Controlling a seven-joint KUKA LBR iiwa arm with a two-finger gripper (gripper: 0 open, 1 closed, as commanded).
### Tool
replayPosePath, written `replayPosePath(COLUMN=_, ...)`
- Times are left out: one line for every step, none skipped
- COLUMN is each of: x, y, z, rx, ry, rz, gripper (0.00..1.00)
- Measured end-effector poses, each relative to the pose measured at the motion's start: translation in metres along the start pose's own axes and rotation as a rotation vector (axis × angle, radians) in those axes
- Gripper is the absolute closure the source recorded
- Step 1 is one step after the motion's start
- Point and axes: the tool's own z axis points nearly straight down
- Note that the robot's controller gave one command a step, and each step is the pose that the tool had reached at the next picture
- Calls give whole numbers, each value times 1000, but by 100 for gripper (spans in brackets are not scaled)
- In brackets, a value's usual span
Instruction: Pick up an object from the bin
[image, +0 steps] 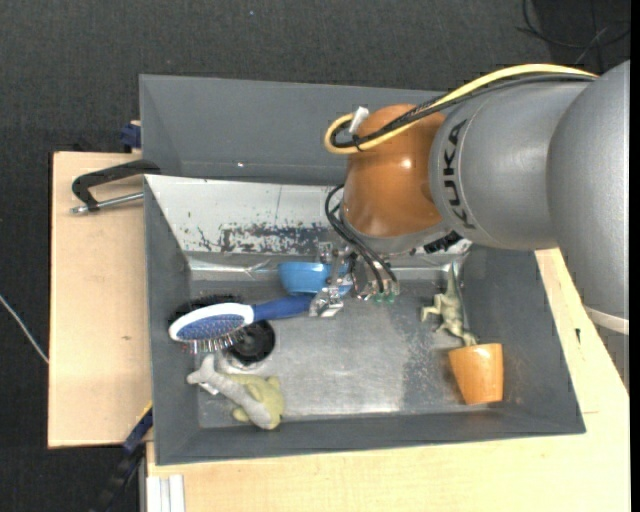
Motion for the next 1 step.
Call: replayPosePath(x=-2, y=0, z=-31, rx=-1, ry=1, rz=0, gripper=100)
